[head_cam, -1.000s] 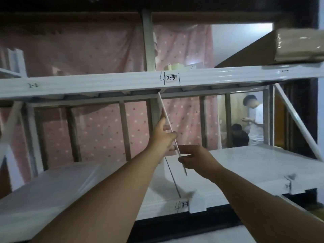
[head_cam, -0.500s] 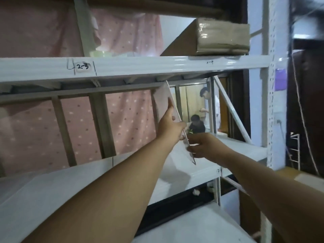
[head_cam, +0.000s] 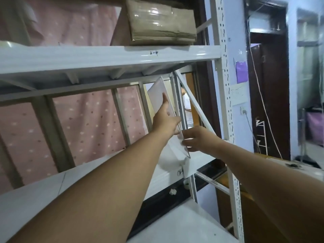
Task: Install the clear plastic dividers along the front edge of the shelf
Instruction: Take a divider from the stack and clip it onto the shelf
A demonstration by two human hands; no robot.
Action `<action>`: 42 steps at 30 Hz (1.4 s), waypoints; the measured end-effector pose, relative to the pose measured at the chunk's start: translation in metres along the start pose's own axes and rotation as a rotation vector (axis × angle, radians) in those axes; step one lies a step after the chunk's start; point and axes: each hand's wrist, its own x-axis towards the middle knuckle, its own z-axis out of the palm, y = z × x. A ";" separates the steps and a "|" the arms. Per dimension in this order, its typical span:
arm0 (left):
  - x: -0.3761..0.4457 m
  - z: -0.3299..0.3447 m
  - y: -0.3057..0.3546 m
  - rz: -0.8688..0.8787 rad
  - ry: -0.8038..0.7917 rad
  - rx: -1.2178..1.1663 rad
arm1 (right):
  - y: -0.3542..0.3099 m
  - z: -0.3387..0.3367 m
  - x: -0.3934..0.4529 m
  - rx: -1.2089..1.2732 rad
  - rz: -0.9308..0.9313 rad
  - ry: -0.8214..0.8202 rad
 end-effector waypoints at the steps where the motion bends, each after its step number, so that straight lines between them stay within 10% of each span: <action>1: 0.002 0.004 -0.002 0.004 -0.003 0.015 | 0.006 -0.002 0.001 -0.004 0.000 0.015; 42: 0.031 0.024 -0.024 0.039 0.077 0.101 | 0.050 0.008 0.043 0.052 -0.029 0.026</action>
